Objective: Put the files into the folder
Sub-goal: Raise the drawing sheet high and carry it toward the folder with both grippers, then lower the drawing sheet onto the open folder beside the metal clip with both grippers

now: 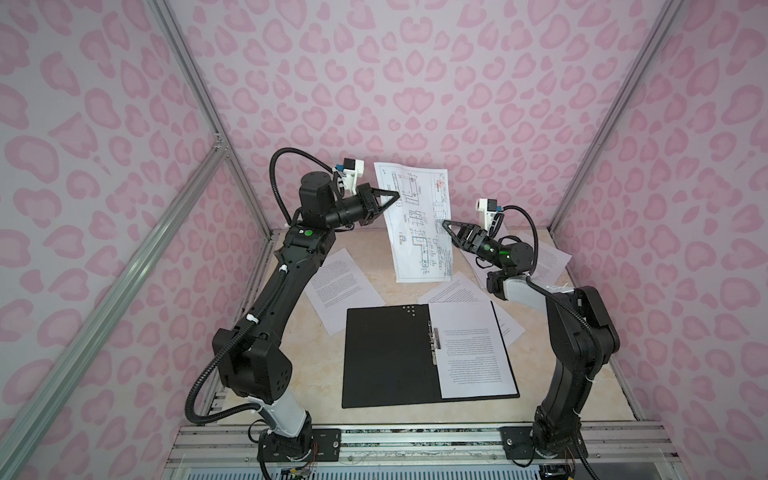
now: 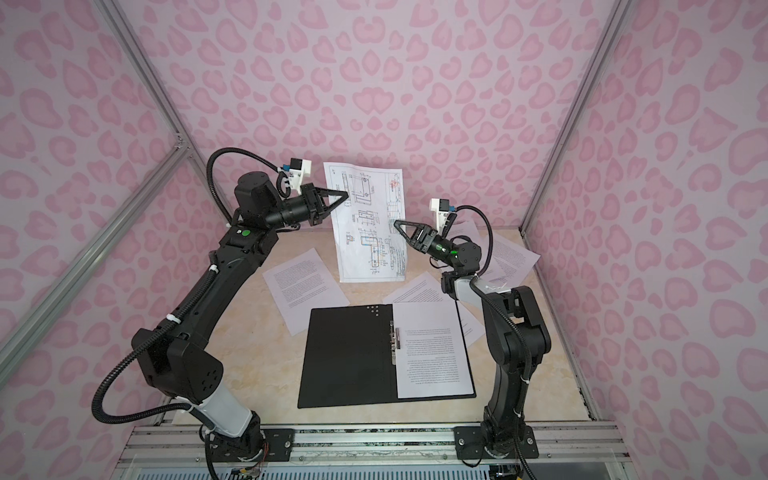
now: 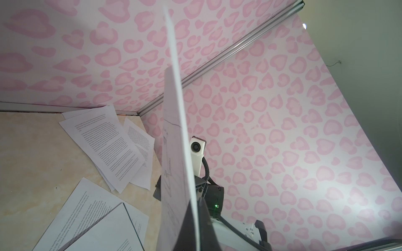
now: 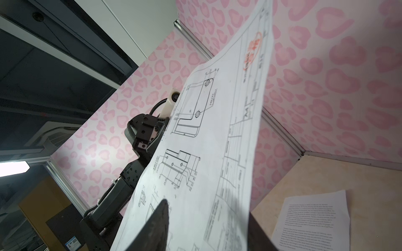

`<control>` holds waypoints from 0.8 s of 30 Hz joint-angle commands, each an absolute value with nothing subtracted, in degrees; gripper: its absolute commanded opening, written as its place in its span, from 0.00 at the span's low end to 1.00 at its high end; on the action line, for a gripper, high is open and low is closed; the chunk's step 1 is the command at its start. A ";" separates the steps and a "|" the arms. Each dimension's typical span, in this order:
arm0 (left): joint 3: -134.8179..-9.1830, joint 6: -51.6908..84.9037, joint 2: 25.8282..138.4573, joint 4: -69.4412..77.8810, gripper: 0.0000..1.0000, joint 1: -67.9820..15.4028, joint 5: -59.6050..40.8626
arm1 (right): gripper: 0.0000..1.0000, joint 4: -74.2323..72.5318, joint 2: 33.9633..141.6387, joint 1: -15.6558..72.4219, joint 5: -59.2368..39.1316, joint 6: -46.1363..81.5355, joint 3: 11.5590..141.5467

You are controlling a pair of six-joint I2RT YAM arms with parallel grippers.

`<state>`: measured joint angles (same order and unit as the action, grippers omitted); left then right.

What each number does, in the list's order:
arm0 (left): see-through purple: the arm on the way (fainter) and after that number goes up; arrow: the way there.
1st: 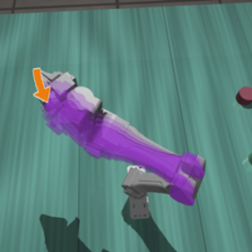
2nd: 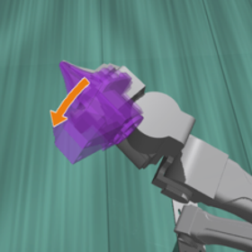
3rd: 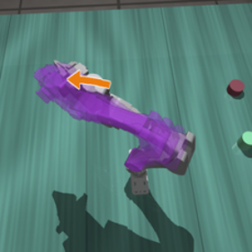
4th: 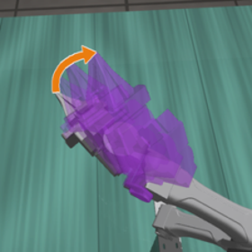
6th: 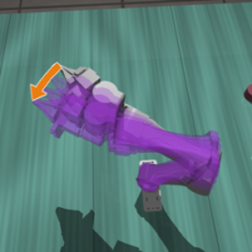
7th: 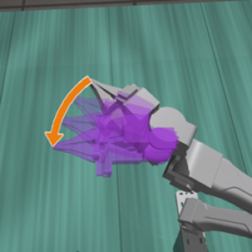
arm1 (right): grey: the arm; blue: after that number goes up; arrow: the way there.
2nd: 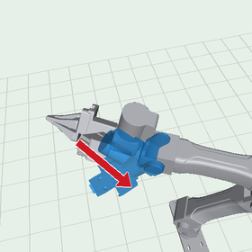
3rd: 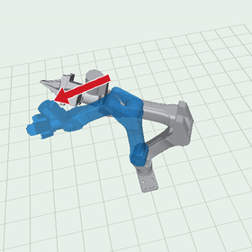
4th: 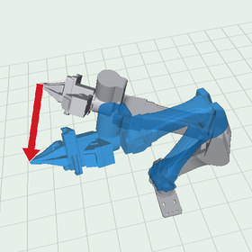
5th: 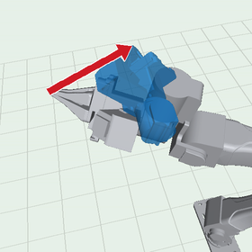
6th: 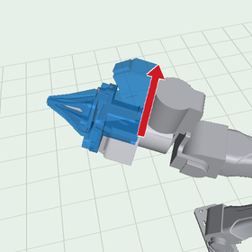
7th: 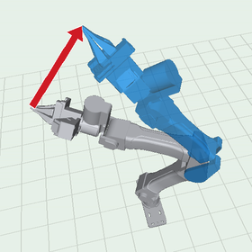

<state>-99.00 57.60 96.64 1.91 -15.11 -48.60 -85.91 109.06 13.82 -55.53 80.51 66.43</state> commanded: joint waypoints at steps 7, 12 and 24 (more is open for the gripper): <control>-91.49 59.04 93.73 9.01 0.22 -12.37 -51.70 | 0.00 -80.94 108.14 13.98 -55.98 78.53 66.69; -81.83 51.78 85.53 3.61 0.98 -9.15 -48.37 | 0.00 -58.43 98.92 11.88 -56.01 66.06 62.41; -63.31 33.14 73.42 -18.14 0.97 -8.20 -44.20 | 0.00 21.85 75.27 1.85 -44.59 26.70 55.11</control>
<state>-66.39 38.89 75.33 -13.63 -8.01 -44.12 -7.75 77.97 3.40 -52.75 42.48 58.13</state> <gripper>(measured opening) 0.977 0.057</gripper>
